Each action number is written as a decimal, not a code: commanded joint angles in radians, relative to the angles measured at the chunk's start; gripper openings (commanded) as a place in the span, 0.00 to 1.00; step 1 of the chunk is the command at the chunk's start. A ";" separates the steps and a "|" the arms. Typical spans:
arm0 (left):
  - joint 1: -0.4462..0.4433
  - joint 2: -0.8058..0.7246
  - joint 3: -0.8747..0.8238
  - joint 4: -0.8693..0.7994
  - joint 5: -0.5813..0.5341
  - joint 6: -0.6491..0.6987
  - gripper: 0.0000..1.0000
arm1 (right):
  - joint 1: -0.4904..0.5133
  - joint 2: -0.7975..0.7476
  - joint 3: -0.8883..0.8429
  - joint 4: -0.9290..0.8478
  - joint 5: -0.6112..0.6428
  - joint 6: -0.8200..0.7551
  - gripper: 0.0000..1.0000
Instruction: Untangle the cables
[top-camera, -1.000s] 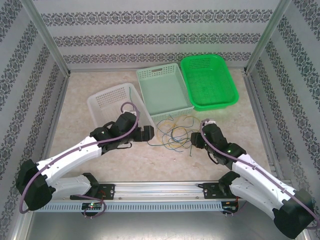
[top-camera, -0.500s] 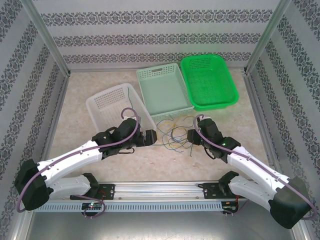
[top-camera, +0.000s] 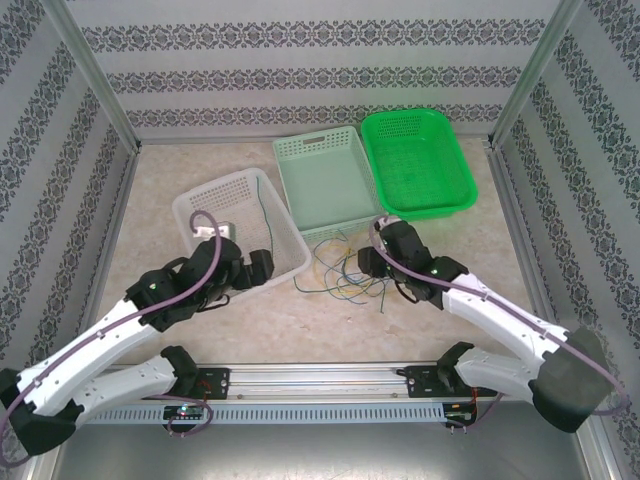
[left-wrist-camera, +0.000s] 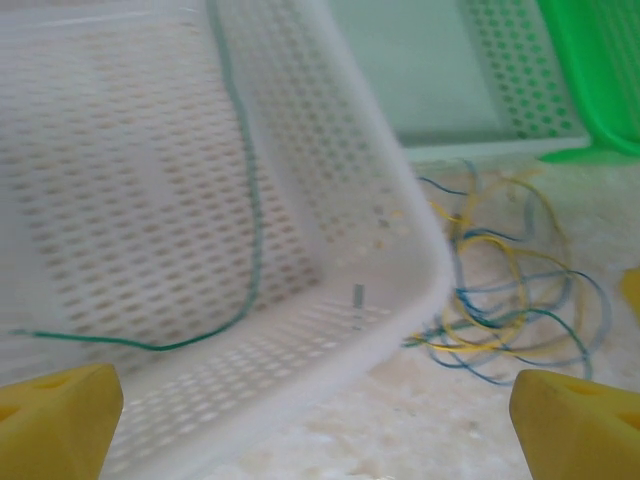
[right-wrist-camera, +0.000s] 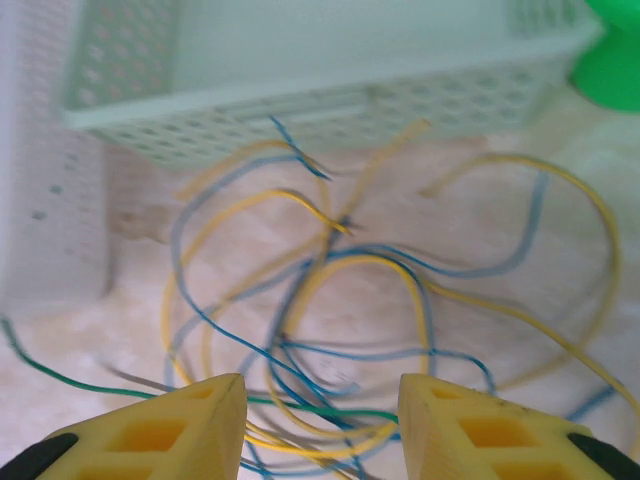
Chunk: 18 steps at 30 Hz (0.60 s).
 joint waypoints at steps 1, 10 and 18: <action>0.058 -0.055 -0.063 -0.195 -0.067 -0.060 1.00 | 0.042 0.088 0.087 0.043 -0.075 -0.026 0.45; 0.189 -0.137 -0.263 -0.096 0.055 -0.145 1.00 | 0.144 0.464 0.390 0.004 -0.167 -0.057 0.47; 0.325 -0.095 -0.318 0.063 0.121 -0.047 0.99 | 0.159 0.625 0.470 0.027 -0.227 -0.025 0.36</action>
